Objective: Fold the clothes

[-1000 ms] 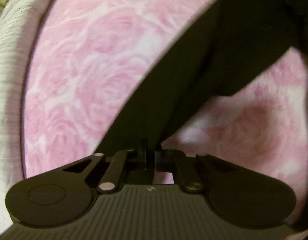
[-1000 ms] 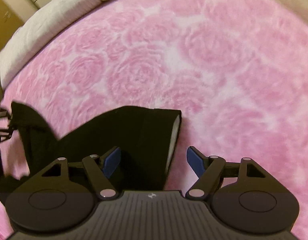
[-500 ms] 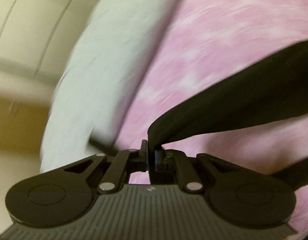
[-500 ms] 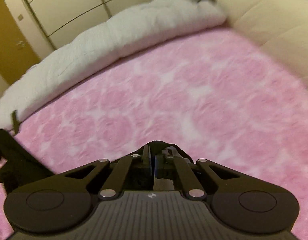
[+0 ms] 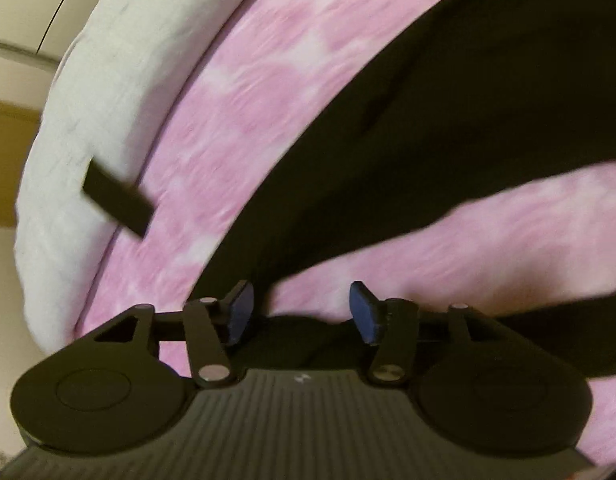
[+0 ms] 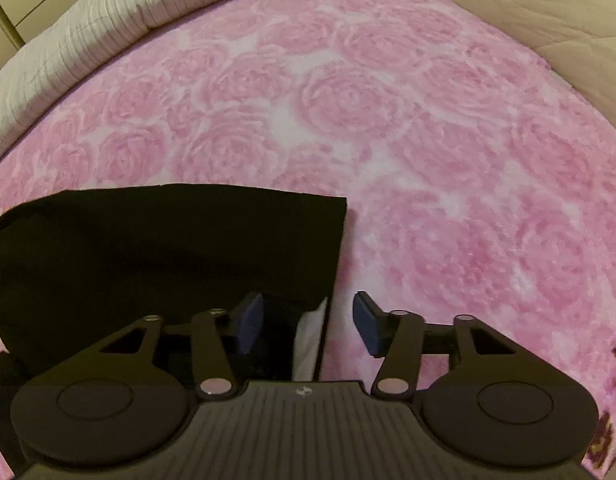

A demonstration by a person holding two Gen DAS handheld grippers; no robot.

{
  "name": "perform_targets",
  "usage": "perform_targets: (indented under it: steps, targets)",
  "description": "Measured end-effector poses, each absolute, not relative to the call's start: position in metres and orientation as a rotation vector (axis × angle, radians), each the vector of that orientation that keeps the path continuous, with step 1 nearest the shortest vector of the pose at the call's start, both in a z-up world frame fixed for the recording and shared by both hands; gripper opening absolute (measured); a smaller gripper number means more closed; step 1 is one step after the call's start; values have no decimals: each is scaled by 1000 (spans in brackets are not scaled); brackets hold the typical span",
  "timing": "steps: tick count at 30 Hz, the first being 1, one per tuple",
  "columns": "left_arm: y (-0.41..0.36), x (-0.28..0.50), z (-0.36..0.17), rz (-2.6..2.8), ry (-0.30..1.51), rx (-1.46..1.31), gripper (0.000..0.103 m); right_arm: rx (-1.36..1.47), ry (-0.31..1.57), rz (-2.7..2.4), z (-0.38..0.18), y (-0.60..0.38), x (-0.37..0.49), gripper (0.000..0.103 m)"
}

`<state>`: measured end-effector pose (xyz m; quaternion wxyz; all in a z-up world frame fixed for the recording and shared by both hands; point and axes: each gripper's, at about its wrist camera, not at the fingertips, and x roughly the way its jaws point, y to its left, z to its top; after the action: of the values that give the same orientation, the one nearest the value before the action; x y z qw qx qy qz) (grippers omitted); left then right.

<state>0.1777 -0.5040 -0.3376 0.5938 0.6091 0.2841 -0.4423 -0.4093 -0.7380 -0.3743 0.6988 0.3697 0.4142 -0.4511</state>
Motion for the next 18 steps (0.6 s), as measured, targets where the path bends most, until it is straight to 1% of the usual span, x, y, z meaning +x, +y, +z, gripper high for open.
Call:
perform_targets:
  steps: [1, 2, 3, 9, 13, 17, 18]
  targets:
    - [-505, 163, -340, -1073, 672, 1402, 64, 828, 923, -1004, -374, -738, -411, 60]
    - [-506, 149, -342, -1122, 688, 1389, 66, 835, 919, -1003, -374, -738, -412, 62]
    - [-506, 134, -345, -1172, 704, 1375, 67, 842, 914, -1004, -374, -739, -415, 63]
    - [-481, 75, -350, -1319, 777, 1393, 68, 863, 911, -961, -374, -718, -417, 64]
    - [-438, 69, -348, -1258, 816, 1412, 70, 885, 906, -922, -369, -683, -413, 64]
    - [-386, 91, -348, -1155, 811, 1466, 70, 848, 905, -839, -360, -639, -392, 64]
    - [-373, 97, -348, -1134, 793, 1486, 74, 833, 910, -811, -358, -629, -383, 64]
